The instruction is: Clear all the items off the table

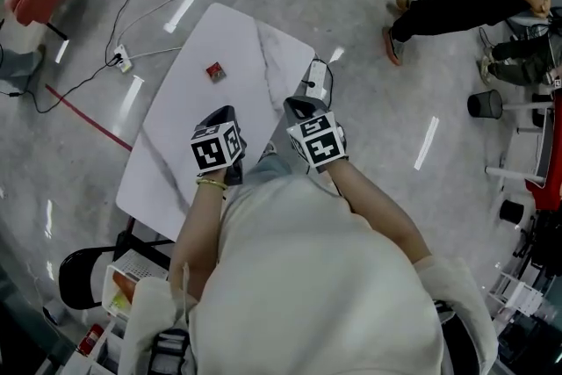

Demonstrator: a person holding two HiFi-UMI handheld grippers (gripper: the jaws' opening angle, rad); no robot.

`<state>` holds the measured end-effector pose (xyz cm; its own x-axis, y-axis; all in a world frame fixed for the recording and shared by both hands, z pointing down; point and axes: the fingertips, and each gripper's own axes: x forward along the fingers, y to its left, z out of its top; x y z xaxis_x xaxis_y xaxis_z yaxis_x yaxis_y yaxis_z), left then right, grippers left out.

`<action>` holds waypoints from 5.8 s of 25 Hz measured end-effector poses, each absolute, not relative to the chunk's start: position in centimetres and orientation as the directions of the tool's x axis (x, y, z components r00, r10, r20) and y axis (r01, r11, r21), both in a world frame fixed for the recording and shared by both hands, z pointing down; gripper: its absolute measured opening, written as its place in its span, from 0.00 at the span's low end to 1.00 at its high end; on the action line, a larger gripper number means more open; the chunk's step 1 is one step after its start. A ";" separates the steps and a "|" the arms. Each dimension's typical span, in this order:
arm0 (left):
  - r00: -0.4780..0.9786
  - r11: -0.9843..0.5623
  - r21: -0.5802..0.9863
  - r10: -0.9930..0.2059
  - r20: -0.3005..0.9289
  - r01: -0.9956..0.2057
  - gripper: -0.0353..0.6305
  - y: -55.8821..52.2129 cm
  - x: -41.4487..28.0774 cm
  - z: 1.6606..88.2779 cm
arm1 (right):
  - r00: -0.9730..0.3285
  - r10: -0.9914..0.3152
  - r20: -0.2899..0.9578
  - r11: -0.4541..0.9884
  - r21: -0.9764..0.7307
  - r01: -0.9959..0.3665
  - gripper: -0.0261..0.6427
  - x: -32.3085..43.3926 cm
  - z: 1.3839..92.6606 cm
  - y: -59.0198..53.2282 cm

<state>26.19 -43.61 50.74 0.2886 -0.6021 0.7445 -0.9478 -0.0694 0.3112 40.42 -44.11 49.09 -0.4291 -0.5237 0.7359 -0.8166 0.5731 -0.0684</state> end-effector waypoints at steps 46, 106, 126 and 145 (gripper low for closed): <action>-0.086 0.593 0.328 -0.562 0.822 -0.735 0.07 -47.9 17.5 59.5 | -0.569 0.009 0.822 0.972 -0.140 -0.187 0.15 24.7 60.4 -57.9; -0.035 0.751 0.370 -0.462 0.886 -0.546 0.07 -48.1 14.3 77.0 | -0.347 0.075 0.935 0.997 -0.057 0.061 0.56 15.6 85.5 -61.5; -0.062 0.741 0.377 -0.490 0.870 -0.556 0.07 -46.3 15.3 72.1 | -0.325 0.027 0.945 1.000 -0.029 -0.001 0.10 17.0 80.1 -60.9; -0.131 0.743 0.368 -0.518 0.845 -0.558 0.07 -44.8 15.4 63.2 | -0.399 -0.001 0.917 1.000 0.010 0.022 0.10 18.1 68.7 -58.6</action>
<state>15.37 -44.81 63.23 -0.1315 -0.5175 0.8455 -0.5584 0.7434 0.3682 18.11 -58.57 68.67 -0.3989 -0.0009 0.9170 0.0217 0.9997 0.0104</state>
